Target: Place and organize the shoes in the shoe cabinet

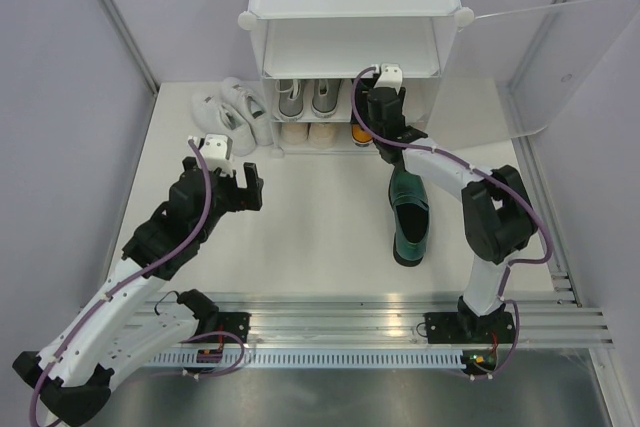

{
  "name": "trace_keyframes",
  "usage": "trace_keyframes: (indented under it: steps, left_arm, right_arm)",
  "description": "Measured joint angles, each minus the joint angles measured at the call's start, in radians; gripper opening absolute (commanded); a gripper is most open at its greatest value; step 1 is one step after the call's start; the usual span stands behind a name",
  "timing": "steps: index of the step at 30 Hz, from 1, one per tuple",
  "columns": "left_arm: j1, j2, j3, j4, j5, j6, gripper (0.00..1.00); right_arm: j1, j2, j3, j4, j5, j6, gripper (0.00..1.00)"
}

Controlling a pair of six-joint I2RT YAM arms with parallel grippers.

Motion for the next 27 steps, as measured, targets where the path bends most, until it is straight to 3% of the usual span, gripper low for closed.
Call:
trace_keyframes:
  steps: [27]
  left_arm:
    - [0.000, -0.011, 0.000, 0.000, 0.043, 0.000, 0.99]
  right_arm:
    - [-0.005, 0.034, 0.026, 0.023, -0.034, -0.006, 0.01]
